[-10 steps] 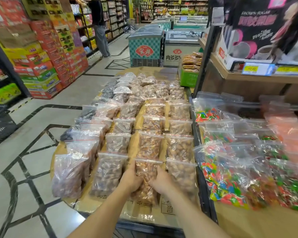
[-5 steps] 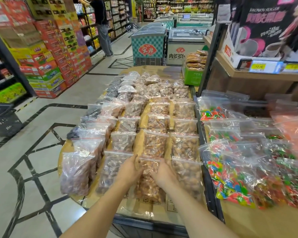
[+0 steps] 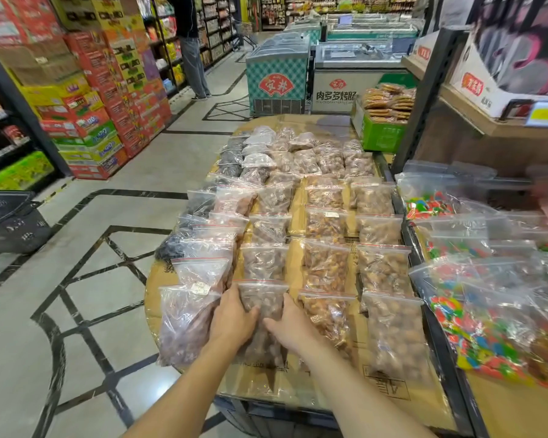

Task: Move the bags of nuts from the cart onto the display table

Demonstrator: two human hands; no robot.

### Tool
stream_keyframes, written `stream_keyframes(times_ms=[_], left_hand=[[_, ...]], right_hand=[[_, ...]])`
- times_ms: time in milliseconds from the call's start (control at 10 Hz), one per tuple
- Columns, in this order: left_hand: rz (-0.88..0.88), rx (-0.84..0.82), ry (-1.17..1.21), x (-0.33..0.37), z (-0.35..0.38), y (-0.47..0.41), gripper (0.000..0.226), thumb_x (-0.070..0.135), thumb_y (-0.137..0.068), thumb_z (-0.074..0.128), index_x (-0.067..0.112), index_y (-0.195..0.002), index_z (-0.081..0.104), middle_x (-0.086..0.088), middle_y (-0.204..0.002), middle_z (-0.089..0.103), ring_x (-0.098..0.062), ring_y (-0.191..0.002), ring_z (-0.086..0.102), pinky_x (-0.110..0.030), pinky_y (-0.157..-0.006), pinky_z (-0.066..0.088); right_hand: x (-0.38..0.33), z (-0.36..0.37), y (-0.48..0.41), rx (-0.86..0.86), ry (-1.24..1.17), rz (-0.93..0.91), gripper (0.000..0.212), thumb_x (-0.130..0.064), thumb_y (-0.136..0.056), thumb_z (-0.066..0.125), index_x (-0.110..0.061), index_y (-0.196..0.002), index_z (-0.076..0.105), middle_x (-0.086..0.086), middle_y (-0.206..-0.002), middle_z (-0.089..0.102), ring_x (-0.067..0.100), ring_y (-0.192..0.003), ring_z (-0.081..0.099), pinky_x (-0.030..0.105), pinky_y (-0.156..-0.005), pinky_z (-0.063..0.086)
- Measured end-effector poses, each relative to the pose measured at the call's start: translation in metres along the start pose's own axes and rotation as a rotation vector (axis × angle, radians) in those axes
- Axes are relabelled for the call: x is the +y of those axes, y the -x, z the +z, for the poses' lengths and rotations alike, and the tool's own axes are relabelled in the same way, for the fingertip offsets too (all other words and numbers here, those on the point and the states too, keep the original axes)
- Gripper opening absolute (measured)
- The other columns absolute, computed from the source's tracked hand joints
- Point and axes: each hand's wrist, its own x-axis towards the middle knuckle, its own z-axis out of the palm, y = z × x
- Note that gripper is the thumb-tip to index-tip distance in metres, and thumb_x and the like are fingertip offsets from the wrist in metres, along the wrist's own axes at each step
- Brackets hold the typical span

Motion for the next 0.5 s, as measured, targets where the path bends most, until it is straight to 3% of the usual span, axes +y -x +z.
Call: stream_keyframes(times_ms=[100, 200, 300, 400, 500], left_hand=[[0.055, -0.029, 0.058, 0.002, -0.001, -0.001, 0.053, 0.031, -0.09, 0.071, 0.024, -0.138, 0.05, -0.004, -0.133, 0.066, -0.028, -0.12, 0.065, -0.044, -0.101, 0.054], [0.083, -0.039, 0.086, -0.001, -0.001, -0.002, 0.069, 0.028, -0.092, 0.073, 0.02, -0.153, 0.042, -0.005, -0.148, 0.059, -0.027, -0.132, 0.059, -0.043, -0.11, 0.05], [0.073, -0.062, 0.078, -0.002, -0.001, -0.005, 0.073, 0.032, -0.092, 0.073, 0.019, -0.155, 0.041, -0.004, -0.151, 0.055, -0.025, -0.134, 0.057, -0.043, -0.111, 0.048], [0.08, -0.103, -0.08, 0.004, -0.003, -0.008, 0.06, 0.041, -0.089, 0.069, 0.021, -0.142, 0.047, -0.005, -0.139, 0.061, -0.026, -0.119, 0.064, -0.045, -0.101, 0.054], [0.089, -0.104, -0.29, 0.026, -0.014, -0.013, 0.061, 0.048, -0.095, 0.062, 0.015, -0.144, 0.047, -0.008, -0.139, 0.059, -0.031, -0.118, 0.064, -0.047, -0.098, 0.055]], right_hand=[[-0.001, 0.009, -0.004, 0.035, -0.005, 0.009, 0.093, -0.035, -0.1, 0.07, -0.019, -0.17, 0.012, 0.002, -0.167, 0.04, 0.025, -0.15, 0.043, 0.037, -0.119, 0.039], [0.0, 0.011, -0.005, 0.066, -0.028, 0.008, 0.09, -0.036, -0.096, 0.073, -0.023, -0.168, 0.02, -0.001, -0.16, 0.049, 0.022, -0.143, 0.05, 0.041, -0.116, 0.046], [0.002, 0.012, -0.005, 0.062, -0.048, 0.015, 0.081, -0.034, -0.097, 0.073, -0.023, -0.164, 0.029, -0.003, -0.154, 0.054, 0.021, -0.137, 0.054, 0.037, -0.108, 0.049], [-0.003, -0.002, -0.001, 0.046, 0.022, -0.013, 0.052, -0.037, -0.097, 0.07, -0.024, -0.143, 0.05, -0.005, -0.127, 0.065, 0.019, -0.116, 0.064, 0.038, -0.097, 0.054], [-0.01, -0.026, 0.004, 0.014, 0.091, -0.023, 0.046, -0.039, -0.103, 0.063, -0.021, -0.144, 0.051, -0.011, -0.096, 0.058, 0.006, -0.074, 0.053, 0.026, -0.062, 0.045]])
